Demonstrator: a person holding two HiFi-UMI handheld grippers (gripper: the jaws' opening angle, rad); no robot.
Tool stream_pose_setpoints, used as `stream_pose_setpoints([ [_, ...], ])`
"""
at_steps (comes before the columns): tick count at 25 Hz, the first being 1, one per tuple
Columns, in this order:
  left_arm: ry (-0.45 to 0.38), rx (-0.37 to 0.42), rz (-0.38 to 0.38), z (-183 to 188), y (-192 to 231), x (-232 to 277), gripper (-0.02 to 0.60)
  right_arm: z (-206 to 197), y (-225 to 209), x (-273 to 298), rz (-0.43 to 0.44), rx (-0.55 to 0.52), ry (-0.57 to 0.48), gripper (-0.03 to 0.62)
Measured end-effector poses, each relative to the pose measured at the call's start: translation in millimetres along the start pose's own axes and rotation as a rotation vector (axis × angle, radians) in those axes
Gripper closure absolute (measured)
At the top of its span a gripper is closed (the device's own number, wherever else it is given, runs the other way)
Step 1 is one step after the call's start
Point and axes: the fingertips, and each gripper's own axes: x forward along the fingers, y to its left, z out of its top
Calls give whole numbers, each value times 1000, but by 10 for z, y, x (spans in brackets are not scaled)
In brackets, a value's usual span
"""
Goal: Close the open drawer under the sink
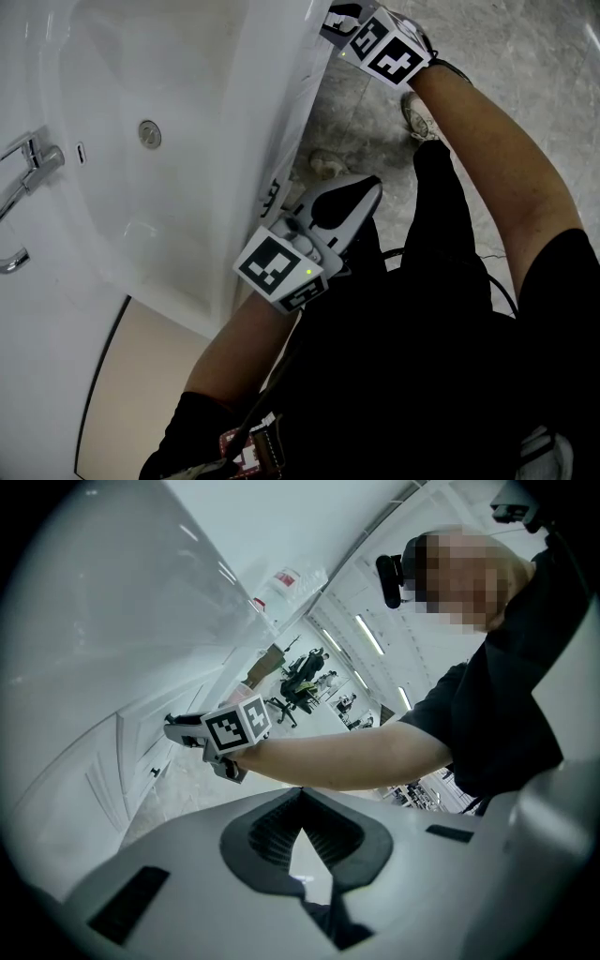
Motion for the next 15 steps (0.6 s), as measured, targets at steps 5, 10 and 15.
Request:
stream_pose_setpoints([
  [5,-18,22,17,137,-75,-103,581,-96,12,-114,-53,30,28,465],
  [10,-48,86,47,310,-173,-198,581,-146,49,-497,-64,44,37,465],
  [15,-64,129,94,497,-313,-290,581,-71,113,-1052,-62,62,19,553],
])
